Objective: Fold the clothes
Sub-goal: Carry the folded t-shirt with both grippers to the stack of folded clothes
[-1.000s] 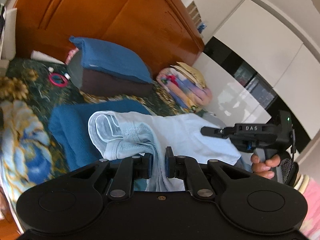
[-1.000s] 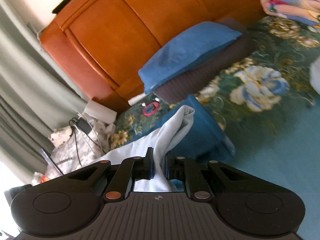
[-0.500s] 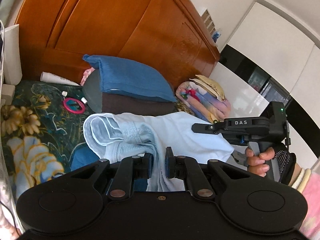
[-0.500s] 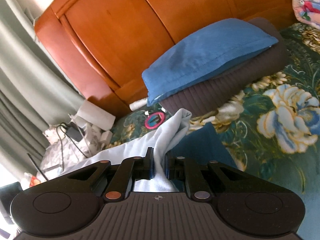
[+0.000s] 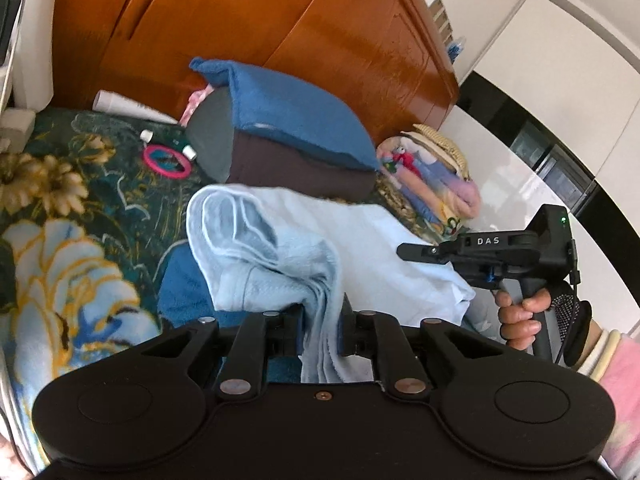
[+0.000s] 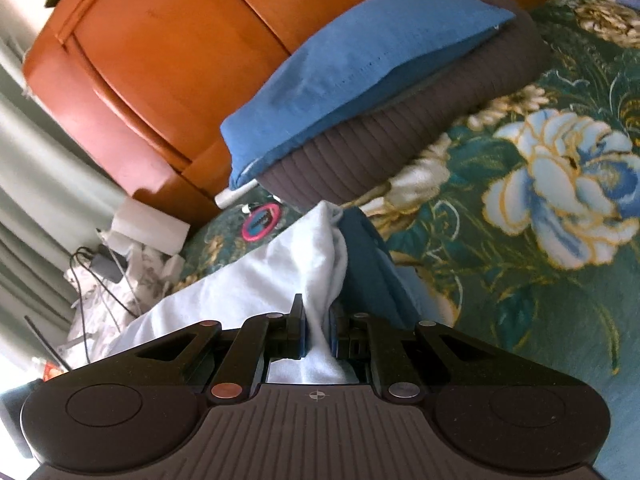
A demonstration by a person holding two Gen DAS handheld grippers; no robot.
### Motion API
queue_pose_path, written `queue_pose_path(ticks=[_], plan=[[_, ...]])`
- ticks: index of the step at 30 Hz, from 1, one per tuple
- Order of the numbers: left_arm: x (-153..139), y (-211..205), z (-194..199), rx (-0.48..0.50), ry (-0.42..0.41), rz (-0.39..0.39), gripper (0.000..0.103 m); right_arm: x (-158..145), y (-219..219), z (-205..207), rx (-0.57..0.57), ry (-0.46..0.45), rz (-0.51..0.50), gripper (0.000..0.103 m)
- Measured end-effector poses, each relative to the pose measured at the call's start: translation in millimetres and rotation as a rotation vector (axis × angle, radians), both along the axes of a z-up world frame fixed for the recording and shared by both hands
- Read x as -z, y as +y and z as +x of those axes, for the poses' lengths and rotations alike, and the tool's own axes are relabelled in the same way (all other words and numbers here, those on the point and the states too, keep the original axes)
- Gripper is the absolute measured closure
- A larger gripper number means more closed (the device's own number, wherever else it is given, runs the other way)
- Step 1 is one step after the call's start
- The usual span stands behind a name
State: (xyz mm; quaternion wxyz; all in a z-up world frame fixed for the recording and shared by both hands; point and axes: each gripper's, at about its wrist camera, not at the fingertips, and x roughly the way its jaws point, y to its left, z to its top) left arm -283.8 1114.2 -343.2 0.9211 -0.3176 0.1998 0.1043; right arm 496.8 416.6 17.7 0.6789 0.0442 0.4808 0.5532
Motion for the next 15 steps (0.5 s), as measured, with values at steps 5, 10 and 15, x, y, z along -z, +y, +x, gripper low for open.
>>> queue_pose_path(ticks=[5, 10, 15], plan=[[-3.2, -13.5, -52.1, -0.005, 0.004, 0.001, 0.09, -7.6, 0.6, -3.3, 0.005, -0.016, -0.013, 0.094], [-7.7, 7.7, -97.8, -0.003, 0.032, 0.028, 0.066, -29.9, -8.3, -6.9, 0.026, -0.051, -0.011, 0.094], [-50.4, -35.9, -135.5, -0.026, 0.036, 0.093, 0.057, -57.4, -25.9, -12.2, 0.055, -0.102, 0.008, 0.09]])
